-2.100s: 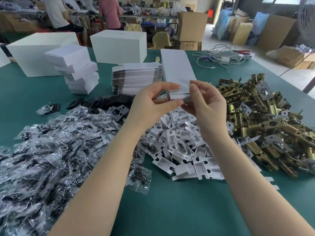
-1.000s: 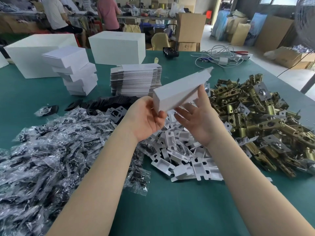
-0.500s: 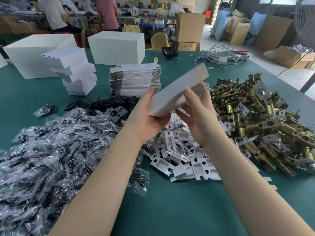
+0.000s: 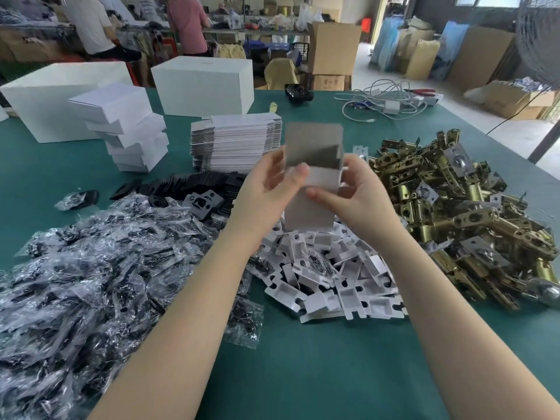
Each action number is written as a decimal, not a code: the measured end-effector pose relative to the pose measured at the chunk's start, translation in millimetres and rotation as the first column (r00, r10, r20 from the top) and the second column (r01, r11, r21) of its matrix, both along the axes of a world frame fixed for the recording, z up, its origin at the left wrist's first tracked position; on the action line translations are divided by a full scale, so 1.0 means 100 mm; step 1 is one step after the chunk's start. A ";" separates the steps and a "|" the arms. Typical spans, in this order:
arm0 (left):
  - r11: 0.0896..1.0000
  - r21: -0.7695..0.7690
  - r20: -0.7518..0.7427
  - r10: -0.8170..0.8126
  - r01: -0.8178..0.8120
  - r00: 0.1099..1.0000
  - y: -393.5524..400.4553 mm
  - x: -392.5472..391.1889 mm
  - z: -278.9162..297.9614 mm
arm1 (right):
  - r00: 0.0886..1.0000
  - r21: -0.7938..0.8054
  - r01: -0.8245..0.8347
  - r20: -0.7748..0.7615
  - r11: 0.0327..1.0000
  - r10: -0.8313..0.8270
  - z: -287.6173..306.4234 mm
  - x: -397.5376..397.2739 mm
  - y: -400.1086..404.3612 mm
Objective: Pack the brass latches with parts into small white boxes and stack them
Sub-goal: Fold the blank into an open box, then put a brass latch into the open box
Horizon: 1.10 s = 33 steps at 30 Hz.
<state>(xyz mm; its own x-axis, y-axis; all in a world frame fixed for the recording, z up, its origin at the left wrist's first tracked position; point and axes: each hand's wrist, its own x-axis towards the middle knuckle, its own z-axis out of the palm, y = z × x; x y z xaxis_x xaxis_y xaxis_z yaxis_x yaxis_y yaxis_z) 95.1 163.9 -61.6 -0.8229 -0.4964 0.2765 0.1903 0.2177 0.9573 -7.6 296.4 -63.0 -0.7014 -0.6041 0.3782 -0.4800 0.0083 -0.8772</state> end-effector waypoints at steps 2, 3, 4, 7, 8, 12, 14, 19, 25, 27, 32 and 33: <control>0.995 -0.092 -0.006 0.041 -0.042 0.999 -0.02 -0.04 -0.07 | 0.999 0.088 -0.041 -0.018 0.995 0.042 -0.03 0.00 0.01; 0.989 -0.134 0.002 0.055 -0.054 0.998 -0.03 -0.06 -0.11 | 0.999 0.127 -0.040 -0.021 0.991 0.043 -0.04 0.00 0.01; 0.986 -0.154 0.006 0.060 -0.059 0.998 -0.04 -0.07 -0.15 | 0.999 0.176 -0.033 -0.030 0.984 0.039 -0.03 -0.01 0.02; 0.993 -0.113 -0.006 0.043 -0.044 0.999 -0.08 -0.11 -0.28 | 0.996 0.282 -0.093 0.022 0.955 0.091 0.05 -0.05 0.08; 0.994 -0.105 -0.005 0.035 -0.035 0.999 -0.09 -0.11 -0.32 | 0.995 0.287 -0.094 0.040 0.953 0.086 0.10 -0.07 0.12; 0.999 -0.045 0.035 -0.024 0.026 0.999 -0.15 -0.13 -0.46 | 0.956 0.243 0.279 -0.162 0.929 -0.244 0.28 -0.29 0.43; 0.999 -0.015 0.036 -0.029 0.030 0.999 -0.16 -0.13 -0.52 | 0.870 0.350 0.470 -0.338 0.811 -0.359 0.32 -0.45 0.63; 0.999 -0.009 0.062 -0.044 0.044 0.997 -0.13 -0.11 -0.57 | 0.734 0.640 0.671 -0.644 0.373 -0.215 0.42 -0.80 0.90; 0.999 0.024 0.041 -0.040 0.040 0.998 -0.12 -0.12 -0.59 | 0.768 0.742 0.619 -0.640 0.256 -0.001 0.43 -1.01 0.96; 0.998 0.041 0.029 -0.044 0.043 0.999 -0.13 -0.12 -0.61 | 0.719 0.699 0.657 -0.693 0.283 0.042 0.42 -1.05 0.96; 0.996 0.060 0.000 -0.060 0.060 0.998 -0.14 -0.12 -0.63 | 0.713 0.759 0.619 -0.651 0.200 0.260 0.42 -1.06 0.94; 0.996 0.061 -0.001 -0.062 0.062 0.998 -0.15 -0.13 -0.64 | 0.711 0.774 0.611 -0.628 0.165 0.317 0.40 -1.05 0.93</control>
<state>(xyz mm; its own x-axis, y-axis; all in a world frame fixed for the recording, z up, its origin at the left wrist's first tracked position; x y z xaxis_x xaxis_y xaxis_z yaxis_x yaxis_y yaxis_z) 81.9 148.8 -125.7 -0.8527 -0.4605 0.2467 0.2010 0.1467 0.9685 -112.4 389.9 -22.6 -0.7358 -0.6749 -0.0559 -0.6419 0.6687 0.3752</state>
